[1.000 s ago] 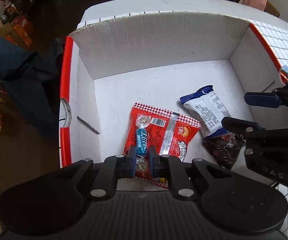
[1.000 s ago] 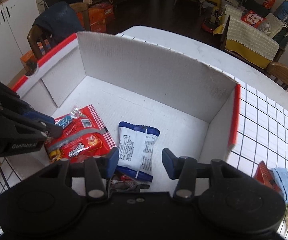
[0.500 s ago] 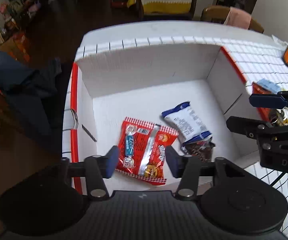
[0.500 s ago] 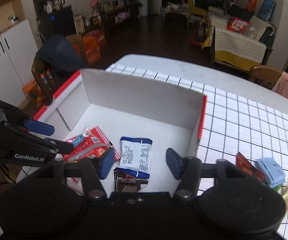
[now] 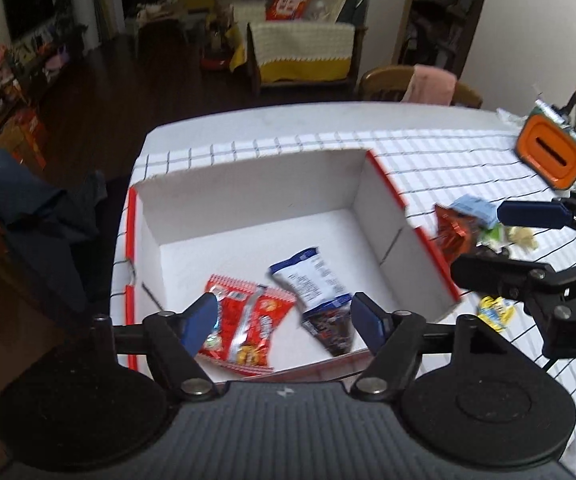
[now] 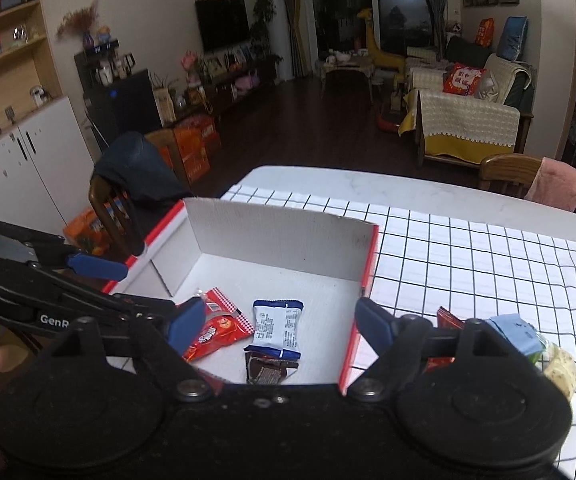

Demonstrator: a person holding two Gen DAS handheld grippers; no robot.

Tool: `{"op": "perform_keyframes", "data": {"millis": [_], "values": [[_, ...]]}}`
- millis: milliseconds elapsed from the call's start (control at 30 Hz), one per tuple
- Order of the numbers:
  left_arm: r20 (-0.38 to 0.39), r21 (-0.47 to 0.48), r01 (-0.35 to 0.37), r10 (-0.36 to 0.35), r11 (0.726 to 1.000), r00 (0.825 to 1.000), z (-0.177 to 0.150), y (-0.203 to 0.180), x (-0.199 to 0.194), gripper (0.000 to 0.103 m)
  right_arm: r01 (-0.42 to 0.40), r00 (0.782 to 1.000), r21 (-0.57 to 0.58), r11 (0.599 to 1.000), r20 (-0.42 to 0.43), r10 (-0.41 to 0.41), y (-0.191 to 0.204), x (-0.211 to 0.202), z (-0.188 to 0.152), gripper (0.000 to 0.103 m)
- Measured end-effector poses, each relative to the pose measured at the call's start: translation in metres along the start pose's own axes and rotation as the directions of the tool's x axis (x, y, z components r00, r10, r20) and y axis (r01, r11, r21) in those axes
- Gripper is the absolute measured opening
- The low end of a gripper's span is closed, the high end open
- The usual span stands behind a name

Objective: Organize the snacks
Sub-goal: 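Withdraw both tools from the box back toward the remaining snacks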

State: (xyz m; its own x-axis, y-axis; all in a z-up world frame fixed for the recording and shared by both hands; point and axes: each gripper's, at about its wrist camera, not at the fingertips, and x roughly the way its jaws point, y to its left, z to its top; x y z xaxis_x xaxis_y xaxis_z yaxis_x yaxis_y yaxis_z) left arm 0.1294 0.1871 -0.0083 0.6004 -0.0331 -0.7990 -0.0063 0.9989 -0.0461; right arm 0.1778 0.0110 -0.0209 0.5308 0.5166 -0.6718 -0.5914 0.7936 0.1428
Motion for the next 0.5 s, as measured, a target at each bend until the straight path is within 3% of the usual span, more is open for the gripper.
{"op": "perform_keyframes", "data": {"millis": [167, 267, 500], "values": [[0.049, 0.021, 0.029, -0.03, 0.999, 0.998, 0.0, -0.022, -0.013, 0.078, -0.007, 0.999, 0.04, 0.999, 0.037, 0.006, -0.016, -0.026, -0.009, 0.089], [0.084, 0.041, 0.036, -0.039, 0.999, 0.996, -0.002, -0.039, -0.018, 0.082, 0.003, 0.999, 0.064, 0.998, 0.053, -0.007, -0.028, -0.039, -0.018, 0.099], [0.136, 0.094, 0.065, -0.078, 0.993, 0.988, -0.008, -0.082, -0.018, 0.089, 0.064, 0.997, 0.103, 0.993, 0.032, -0.067, -0.064, -0.057, -0.045, 0.103]]}}
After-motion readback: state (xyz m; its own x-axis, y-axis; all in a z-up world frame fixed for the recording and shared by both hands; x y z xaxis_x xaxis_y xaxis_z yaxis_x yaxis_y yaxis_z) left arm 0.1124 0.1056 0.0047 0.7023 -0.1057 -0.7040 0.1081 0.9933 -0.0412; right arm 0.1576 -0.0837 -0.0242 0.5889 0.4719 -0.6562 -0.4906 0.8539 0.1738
